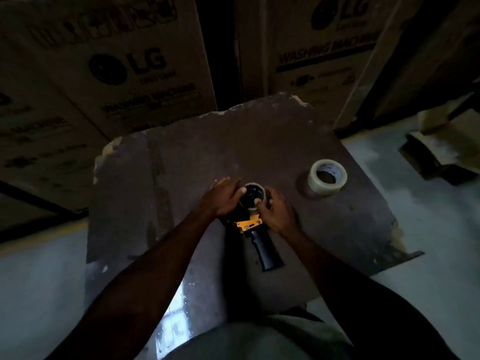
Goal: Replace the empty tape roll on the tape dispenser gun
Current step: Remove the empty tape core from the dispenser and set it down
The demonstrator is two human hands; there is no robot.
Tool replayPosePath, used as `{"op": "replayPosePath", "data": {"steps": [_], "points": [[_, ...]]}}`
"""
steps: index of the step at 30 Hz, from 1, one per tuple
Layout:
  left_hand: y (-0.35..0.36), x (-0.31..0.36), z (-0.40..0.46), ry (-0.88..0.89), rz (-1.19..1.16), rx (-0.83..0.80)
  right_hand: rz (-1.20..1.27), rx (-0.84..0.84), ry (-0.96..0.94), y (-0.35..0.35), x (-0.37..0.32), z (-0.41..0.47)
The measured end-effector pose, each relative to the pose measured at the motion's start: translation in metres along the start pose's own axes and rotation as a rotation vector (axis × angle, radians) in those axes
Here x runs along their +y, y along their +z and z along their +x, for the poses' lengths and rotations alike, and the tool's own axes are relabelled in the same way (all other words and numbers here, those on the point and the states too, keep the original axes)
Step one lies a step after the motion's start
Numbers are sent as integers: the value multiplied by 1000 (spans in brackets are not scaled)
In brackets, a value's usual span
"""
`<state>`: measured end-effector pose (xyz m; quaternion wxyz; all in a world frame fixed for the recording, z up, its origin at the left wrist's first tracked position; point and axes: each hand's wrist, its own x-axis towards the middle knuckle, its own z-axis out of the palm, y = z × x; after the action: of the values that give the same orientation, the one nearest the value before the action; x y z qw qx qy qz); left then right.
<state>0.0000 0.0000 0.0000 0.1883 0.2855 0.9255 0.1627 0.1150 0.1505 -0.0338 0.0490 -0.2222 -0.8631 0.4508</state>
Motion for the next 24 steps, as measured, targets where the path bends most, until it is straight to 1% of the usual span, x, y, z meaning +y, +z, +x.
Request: {"op": "replayPosePath", "data": {"steps": [3, 5, 6, 8, 11, 14, 19, 24], "points": [[-1, 1, 12, 75, 32, -44, 23, -14, 45, 6, 4, 5], [-1, 0, 17, 73, 71, -85, 76, -43, 89, 13, 19, 11], [-1, -1, 20, 62, 87, -106, 109, -55, 103, 22, 38, 19], [2, -8, 28, 28, 72, -152, 165, -86, 106, 31, 59, 31], [8, -17, 37, -39, -52, -206, 220, -58, 152, 24, 46, 34], [9, -18, 43, -100, -182, -230, 227, -76, 160, 13, 27, 31], [17, -24, 54, -133, -366, -270, 233, -52, 208, 10, 24, 34], [18, -23, 55, -162, -515, -315, 204, -76, 256, 5, 17, 36]]}}
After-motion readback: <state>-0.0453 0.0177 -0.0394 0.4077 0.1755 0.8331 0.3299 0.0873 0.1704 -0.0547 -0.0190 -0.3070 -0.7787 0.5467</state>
